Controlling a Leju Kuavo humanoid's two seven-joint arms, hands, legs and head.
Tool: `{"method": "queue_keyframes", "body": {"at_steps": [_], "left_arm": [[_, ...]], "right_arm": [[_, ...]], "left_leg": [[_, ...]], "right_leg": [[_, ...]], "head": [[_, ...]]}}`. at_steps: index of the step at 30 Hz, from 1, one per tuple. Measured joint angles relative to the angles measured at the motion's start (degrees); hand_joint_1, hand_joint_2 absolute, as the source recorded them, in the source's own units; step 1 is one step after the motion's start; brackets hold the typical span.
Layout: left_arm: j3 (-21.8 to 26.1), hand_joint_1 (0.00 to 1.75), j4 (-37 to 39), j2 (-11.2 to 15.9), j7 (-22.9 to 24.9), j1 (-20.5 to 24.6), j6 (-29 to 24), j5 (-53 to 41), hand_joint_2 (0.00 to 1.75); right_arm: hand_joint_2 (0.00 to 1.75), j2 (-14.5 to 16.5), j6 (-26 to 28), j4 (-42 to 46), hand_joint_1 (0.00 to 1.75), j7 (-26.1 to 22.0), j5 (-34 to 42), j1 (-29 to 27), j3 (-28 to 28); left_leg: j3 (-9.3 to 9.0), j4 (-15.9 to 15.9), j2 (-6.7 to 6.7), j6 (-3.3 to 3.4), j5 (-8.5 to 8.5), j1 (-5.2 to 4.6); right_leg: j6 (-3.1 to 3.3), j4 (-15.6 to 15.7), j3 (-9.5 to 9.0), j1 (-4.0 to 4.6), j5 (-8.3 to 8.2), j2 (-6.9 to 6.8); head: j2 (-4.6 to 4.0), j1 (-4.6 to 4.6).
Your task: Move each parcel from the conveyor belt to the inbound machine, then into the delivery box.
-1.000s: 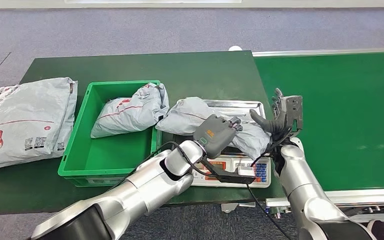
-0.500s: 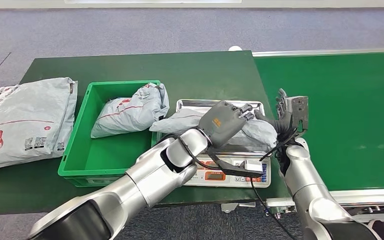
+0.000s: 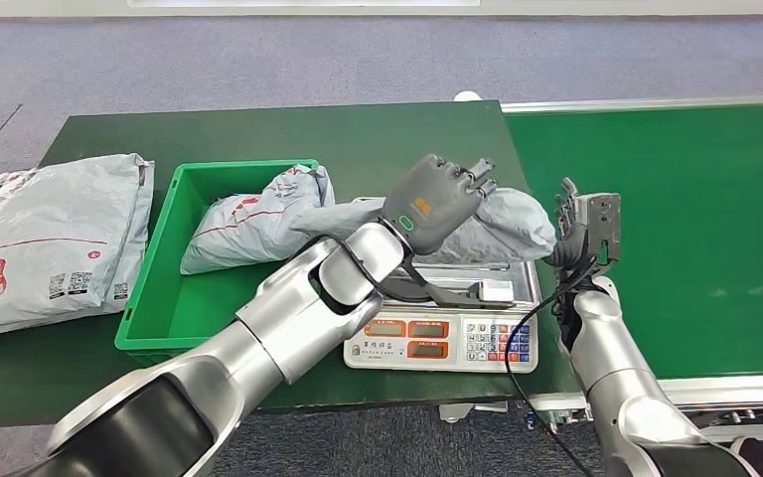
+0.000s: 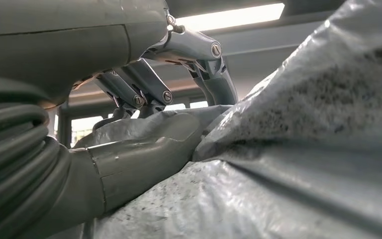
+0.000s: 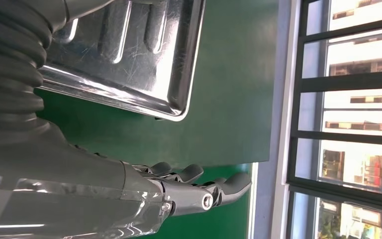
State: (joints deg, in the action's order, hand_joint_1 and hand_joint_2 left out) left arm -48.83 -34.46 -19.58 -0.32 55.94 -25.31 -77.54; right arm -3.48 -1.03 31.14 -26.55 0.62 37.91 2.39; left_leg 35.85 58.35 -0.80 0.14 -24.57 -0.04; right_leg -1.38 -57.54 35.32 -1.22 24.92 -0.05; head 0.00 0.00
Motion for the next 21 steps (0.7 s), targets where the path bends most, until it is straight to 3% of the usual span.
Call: {"method": "queue_keyframes", "body": {"at_steps": [5,9,17,21], "left_arm": [[2.79,1.75,1.29,0.36,3.16,3.37,0.97,-3.15,1.75],[5.70,1.75,1.48,2.12,4.68,5.23,1.07,-4.88,1.75],[8.75,1.75,1.45,4.35,5.97,6.16,1.14,-6.70,1.75],[10.56,1.75,1.33,6.74,8.05,6.52,1.10,-7.89,1.75]], "right_arm": [[1.75,-1.04,0.02,3.22,0.00,0.33,0.50,-2.85,-1.17],[1.75,-1.82,-0.44,5.64,0.00,0.91,0.40,-5.07,-2.48],[1.75,-2.25,-0.52,7.62,0.00,1.03,0.17,-6.36,-3.85],[1.75,-2.54,-0.53,8.26,0.00,1.02,0.16,-7.04,-4.68]], "left_leg": [[0.02,0.00,-0.03,0.00,0.00,-0.01],[0.01,0.00,0.02,0.00,-0.01,-0.01],[0.01,-0.01,0.02,-0.01,0.00,0.01],[0.01,-0.01,0.04,-0.01,0.00,0.01]], "right_leg": [[0.00,0.00,-0.01,-0.01,0.00,-0.03],[0.00,0.00,0.00,-0.01,0.00,0.03],[0.00,-0.01,0.00,0.01,0.00,0.02],[0.00,-0.01,0.00,0.01,0.00,0.03]], "head": [[0.00,0.00],[0.00,0.00],[0.00,0.00],[0.00,0.00]]}}
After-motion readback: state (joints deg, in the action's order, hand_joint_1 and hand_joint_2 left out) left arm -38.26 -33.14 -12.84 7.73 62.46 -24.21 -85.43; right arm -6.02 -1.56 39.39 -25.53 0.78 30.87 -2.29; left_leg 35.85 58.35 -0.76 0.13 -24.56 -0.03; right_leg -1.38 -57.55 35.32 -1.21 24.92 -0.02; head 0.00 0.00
